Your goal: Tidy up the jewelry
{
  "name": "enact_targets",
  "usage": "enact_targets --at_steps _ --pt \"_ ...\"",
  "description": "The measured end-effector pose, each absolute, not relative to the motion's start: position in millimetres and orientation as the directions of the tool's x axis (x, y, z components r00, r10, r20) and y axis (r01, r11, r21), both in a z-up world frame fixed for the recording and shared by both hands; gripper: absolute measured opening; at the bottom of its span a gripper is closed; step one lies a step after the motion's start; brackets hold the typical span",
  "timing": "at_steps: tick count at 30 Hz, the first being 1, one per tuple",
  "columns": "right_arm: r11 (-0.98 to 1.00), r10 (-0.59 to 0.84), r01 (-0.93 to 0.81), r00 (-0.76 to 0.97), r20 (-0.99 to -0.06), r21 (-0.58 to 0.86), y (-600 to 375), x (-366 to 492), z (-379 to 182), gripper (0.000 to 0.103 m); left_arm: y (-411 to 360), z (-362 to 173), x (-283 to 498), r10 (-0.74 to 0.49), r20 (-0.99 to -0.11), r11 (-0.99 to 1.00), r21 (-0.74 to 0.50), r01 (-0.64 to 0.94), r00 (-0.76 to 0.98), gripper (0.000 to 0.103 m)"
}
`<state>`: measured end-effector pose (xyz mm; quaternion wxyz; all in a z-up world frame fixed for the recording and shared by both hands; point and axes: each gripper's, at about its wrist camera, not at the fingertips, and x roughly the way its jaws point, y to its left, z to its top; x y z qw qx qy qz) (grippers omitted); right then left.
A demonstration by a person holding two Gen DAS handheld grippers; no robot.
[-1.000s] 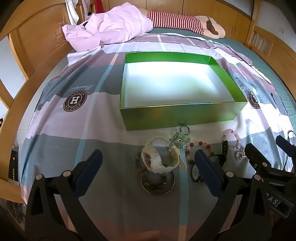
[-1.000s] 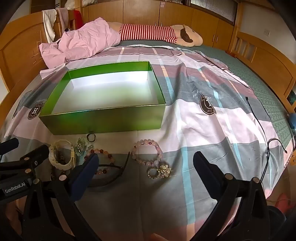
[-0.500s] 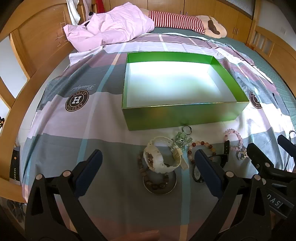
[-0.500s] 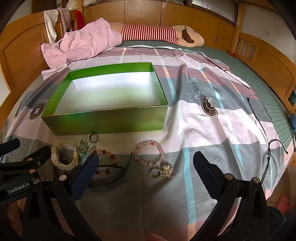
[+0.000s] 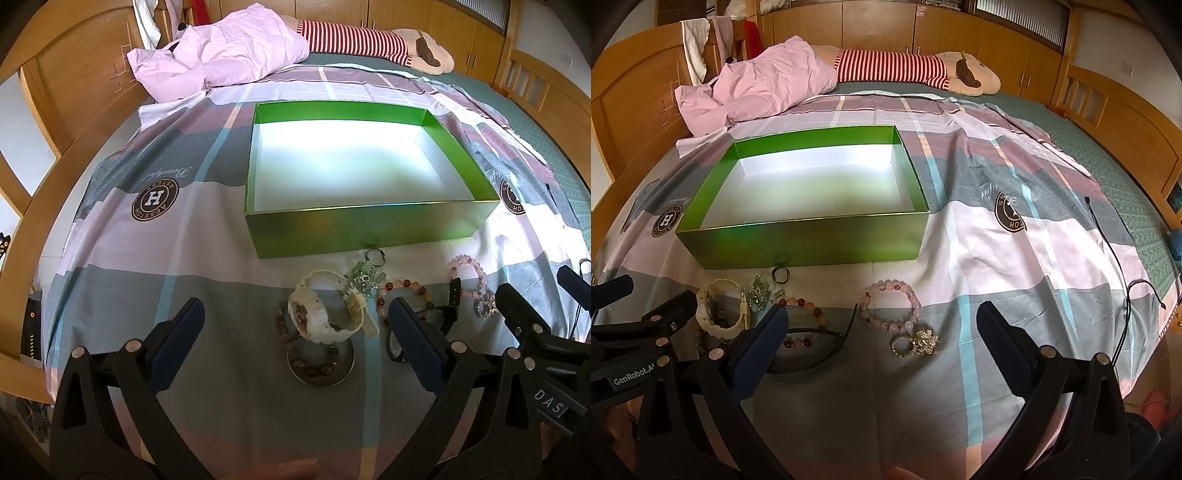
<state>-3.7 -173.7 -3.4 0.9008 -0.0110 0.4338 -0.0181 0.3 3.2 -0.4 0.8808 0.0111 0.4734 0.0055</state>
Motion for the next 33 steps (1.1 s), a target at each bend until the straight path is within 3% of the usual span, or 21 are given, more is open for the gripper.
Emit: enact_targets --at_steps 33 --pt "0.999 -0.04 0.013 0.623 -0.781 -0.04 -172.7 -4.6 -7.3 0.1 2.5 -4.7 0.4 0.042 -0.843 0.999 0.05 -0.001 0.537 0.099"
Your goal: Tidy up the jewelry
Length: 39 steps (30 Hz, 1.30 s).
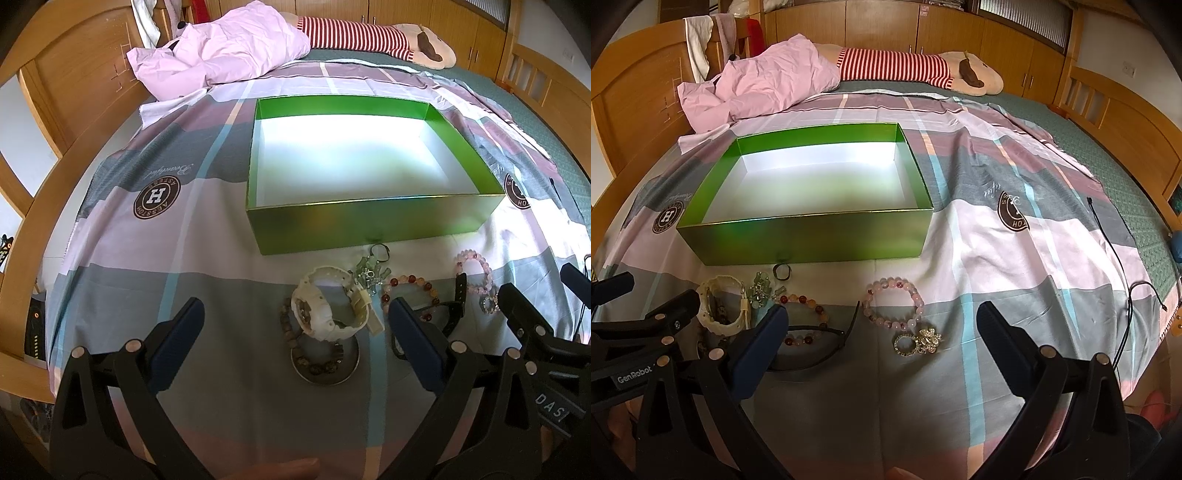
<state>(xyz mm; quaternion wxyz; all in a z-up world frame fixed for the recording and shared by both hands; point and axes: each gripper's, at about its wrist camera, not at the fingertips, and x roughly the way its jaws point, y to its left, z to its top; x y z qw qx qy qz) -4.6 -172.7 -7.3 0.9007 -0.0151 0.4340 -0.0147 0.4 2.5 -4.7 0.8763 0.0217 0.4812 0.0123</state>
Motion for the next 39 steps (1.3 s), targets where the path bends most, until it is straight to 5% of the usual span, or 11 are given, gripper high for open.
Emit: enact_targets --at_steps 14,27,32,35,39 --pt "0.994 -0.058 -0.031 0.646 -0.761 -0.102 -179.6 4.4 2.9 0.1 8.9 -5.9 6.3 0.025 -0.848 0.999 0.036 0.011 0.529 0.099" --pt "0.991 0.074 -0.131 0.574 -0.815 -0.002 -196.7 38.8 -6.0 0.1 13.9 -16.0 18.1 0.044 -0.862 0.999 0.044 -0.011 0.505 0.099" --pt "0.957 0.241 -0.253 0.425 -0.872 0.141 -197.4 58.3 -30.9 0.051 30.3 -20.3 28.5 -0.075 -0.885 0.996 -0.092 -0.015 0.46 0.089" --pt "0.929 0.303 -0.32 0.368 -0.879 0.187 -185.8 48.2 -43.6 0.04 35.0 -26.7 33.8 -0.111 -0.899 0.992 -0.125 -0.005 0.424 0.077" --pt "0.888 0.346 -0.414 0.316 -0.884 0.2 -168.6 30.6 -43.7 0.04 27.5 -27.5 31.3 -0.137 -0.909 0.991 -0.126 0.054 0.394 0.075"
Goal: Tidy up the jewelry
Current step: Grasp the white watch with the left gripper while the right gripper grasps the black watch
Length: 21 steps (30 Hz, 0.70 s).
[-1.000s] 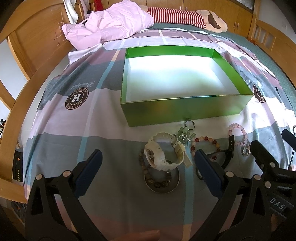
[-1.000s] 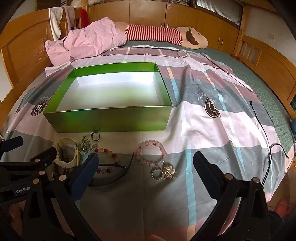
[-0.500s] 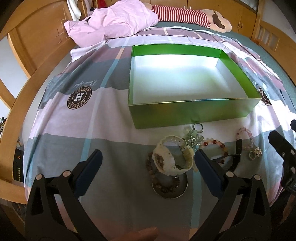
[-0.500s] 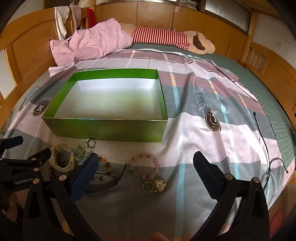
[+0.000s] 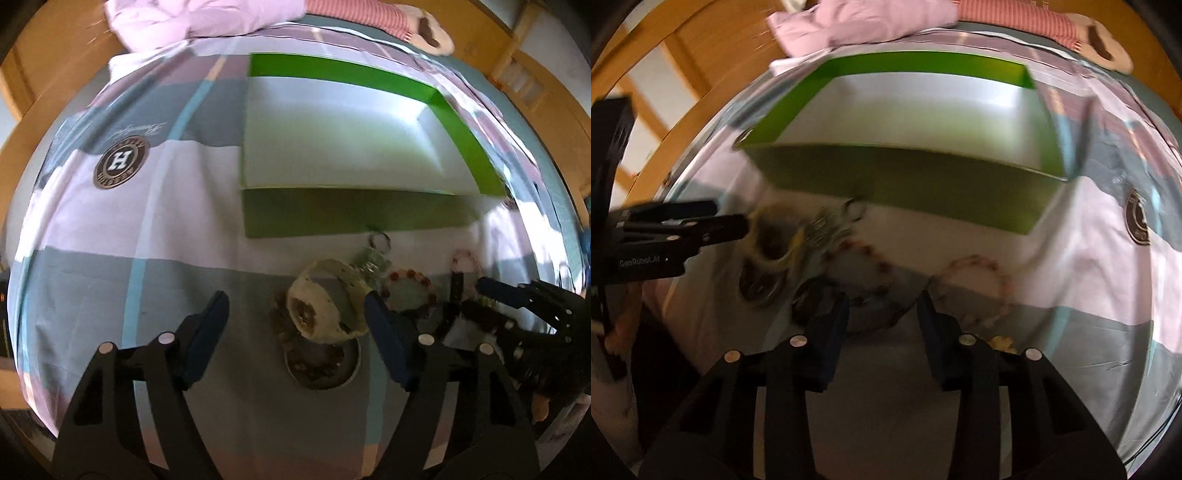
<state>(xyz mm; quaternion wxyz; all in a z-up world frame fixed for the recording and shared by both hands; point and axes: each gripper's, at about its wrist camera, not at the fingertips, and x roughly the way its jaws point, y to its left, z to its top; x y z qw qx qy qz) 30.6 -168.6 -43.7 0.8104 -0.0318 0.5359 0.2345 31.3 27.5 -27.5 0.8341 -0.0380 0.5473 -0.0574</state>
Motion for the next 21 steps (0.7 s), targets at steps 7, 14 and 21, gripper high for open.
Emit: enact_targets --at_steps 7,14,21 --pt "0.905 0.274 -0.4 0.289 -0.917 0.144 -154.2 26.7 -66.8 0.04 14.2 -47.7 30.2 -0.156 -0.933 0.986 -0.126 0.111 0.324 0.062" --pt "0.9 0.251 -0.428 0.34 -0.906 0.089 -143.5 26.2 -73.4 0.016 14.5 -57.0 34.0 -0.233 -0.92 0.972 -0.226 0.059 0.315 0.037" --pt "0.911 0.25 -0.405 0.376 -0.892 0.085 -151.3 37.0 -70.2 0.015 32.8 -55.3 48.8 -0.27 -0.895 0.951 -0.306 -0.048 0.356 0.068"
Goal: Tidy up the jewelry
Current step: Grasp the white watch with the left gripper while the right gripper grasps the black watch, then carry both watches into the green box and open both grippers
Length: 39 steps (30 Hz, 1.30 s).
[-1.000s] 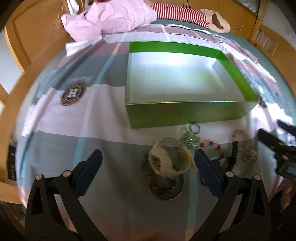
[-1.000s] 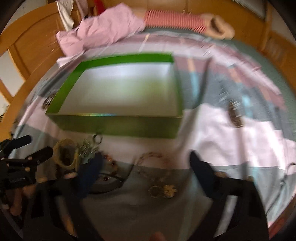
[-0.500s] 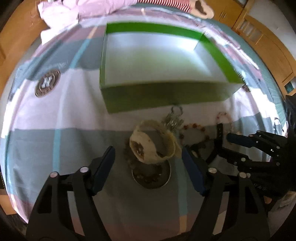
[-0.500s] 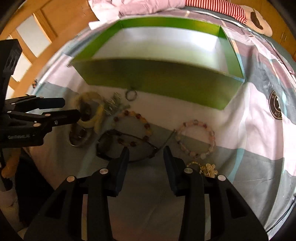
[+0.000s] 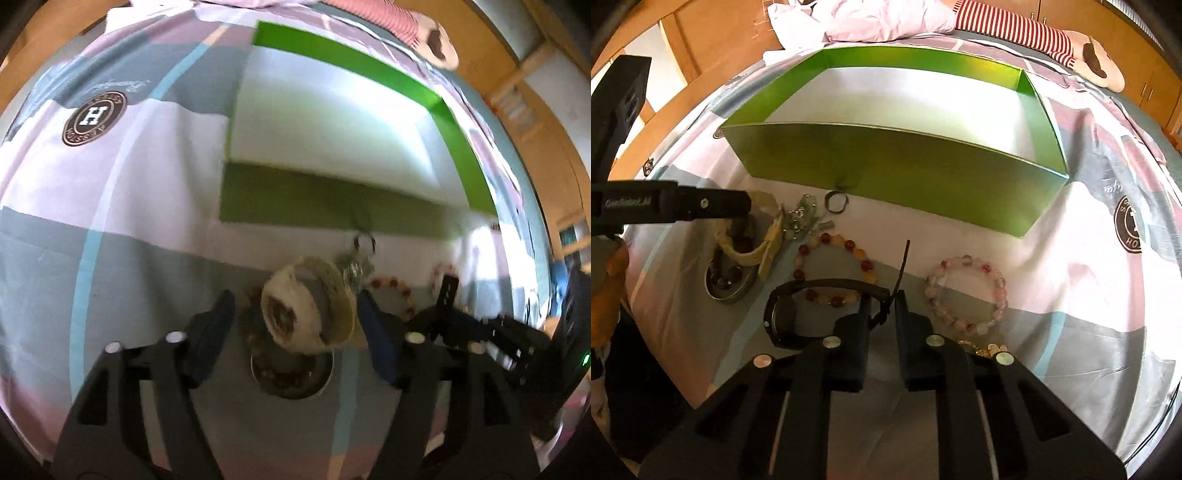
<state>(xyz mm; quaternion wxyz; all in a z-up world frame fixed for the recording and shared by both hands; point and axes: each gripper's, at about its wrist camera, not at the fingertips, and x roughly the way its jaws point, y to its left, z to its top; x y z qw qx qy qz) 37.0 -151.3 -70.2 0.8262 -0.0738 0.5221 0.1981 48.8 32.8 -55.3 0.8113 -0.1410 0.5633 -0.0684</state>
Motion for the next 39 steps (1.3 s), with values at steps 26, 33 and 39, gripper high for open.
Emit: enact_targets --at_steps 26,33,39 --pt "0.926 0.233 -0.376 0.501 -0.833 0.033 -174.3 30.8 -46.9 0.01 15.1 -37.3 39.8 -0.078 -0.876 0.995 -0.096 -0.014 0.476 0.018" --pt "0.93 0.259 -0.364 0.567 -0.782 0.044 -176.2 32.5 -17.6 0.01 12.6 -16.9 34.6 -0.051 -0.842 0.998 -0.057 0.004 0.538 0.018" --pt "0.935 0.328 -0.33 0.669 -0.667 0.129 -193.8 60.1 39.0 0.01 10.3 33.7 58.2 -0.096 -0.762 0.995 -0.085 0.049 0.641 0.018"
